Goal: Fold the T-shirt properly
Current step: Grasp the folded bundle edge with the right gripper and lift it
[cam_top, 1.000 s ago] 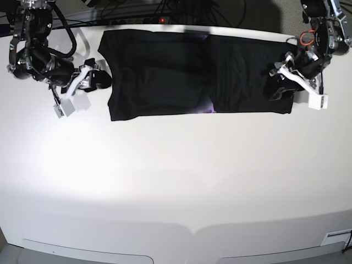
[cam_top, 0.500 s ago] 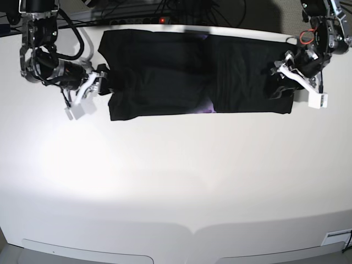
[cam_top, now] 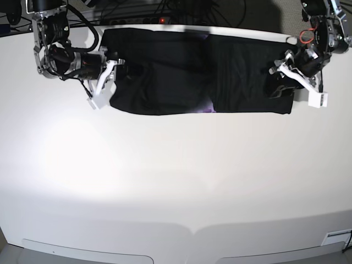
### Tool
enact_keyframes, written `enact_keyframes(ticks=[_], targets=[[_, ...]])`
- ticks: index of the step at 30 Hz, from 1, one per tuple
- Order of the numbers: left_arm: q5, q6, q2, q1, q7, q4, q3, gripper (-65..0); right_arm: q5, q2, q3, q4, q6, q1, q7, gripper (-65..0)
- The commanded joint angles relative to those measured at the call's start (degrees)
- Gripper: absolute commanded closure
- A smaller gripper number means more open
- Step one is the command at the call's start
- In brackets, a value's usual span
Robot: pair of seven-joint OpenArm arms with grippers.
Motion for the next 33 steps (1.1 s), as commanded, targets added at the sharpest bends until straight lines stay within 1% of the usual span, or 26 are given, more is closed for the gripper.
enact_keyframes(ticks=[1, 4, 6, 8, 11, 14, 16, 18, 20, 24, 27, 30, 33], targets=[[-1.0, -0.4, -0.3, -0.1, -1.0, 1.0, -0.2, -26.4, -0.4, 0.9, 0.2, 0.5, -0.1, 0.6, 0.1, 0.0], [0.2, -0.5, -0.3, 0.1, -1.0, 1.0, -0.2, -26.4, -0.4, 1.0, 2.0, 0.8, -0.1, 1.5, 1.0, 0.0], [2.9, -0.5, -0.3, 0.2, -1.0, 1.0, -0.2, -26.4, -0.4, 1.0, 4.8, 1.8, -0.1, 2.2, -0.5, 0.0], [6.0, -0.5, -0.3, 0.3, -0.9, 1.0, -0.2, -26.4, -0.4, 1.0, 8.8, 3.6, -0.1, 3.0, -3.8, 0.0], [8.4, -0.5, -0.3, 0.4, -1.2, 1.0, -0.2, -26.4, 0.0, 0.9, 14.4, 7.5, -0.1, 4.2, -9.7, 0.0], [11.6, -0.5, -0.3, 1.0, -5.7, 0.9, -0.2, -26.4, 3.0, 0.9, 16.3, 12.4, -0.1, 3.9, -14.5, 0.0], [14.2, -0.5, -0.3, 1.5, -8.2, 0.7, -0.1, -26.4, 6.7, 0.4, 16.0, 15.1, -0.1, 3.5, -16.3, 0.0], [16.5, -0.5, -0.3, 1.8, -8.6, -0.1, 0.9, -26.4, 10.1, -1.0, 15.7, 17.4, -0.1, 3.3, -16.8, 0.0], [18.1, -0.5, -0.3, 1.9, -9.1, -2.1, 2.6, -26.4, 10.7, -2.8, 14.6, 19.5, -0.1, 3.4, -16.7, 0.0], [20.5, -0.5, -0.3, 2.1, -13.0, -7.3, 7.0, -26.4, 10.2, -6.5, 10.8, 22.0, -0.1, 3.4, -16.6, 0.0], [20.7, -0.5, -0.3, 2.1, -15.1, -9.8, 9.7, -26.4, 7.8, -9.3, 7.0, 22.0, -0.1, 3.7, -15.1, 0.0], [20.7, -0.5, -0.3, 2.1, -15.2, -10.1, 12.7, -26.4, 4.1, -12.5, 2.8, 22.0, -0.1, 4.4, -12.4, 0.0], [20.7, -0.6, -0.3, 2.1, -15.2, -10.1, 15.4, -26.4, -1.0, -16.5, -1.2, 22.0, -0.1, 6.0, -9.8, 0.0]])
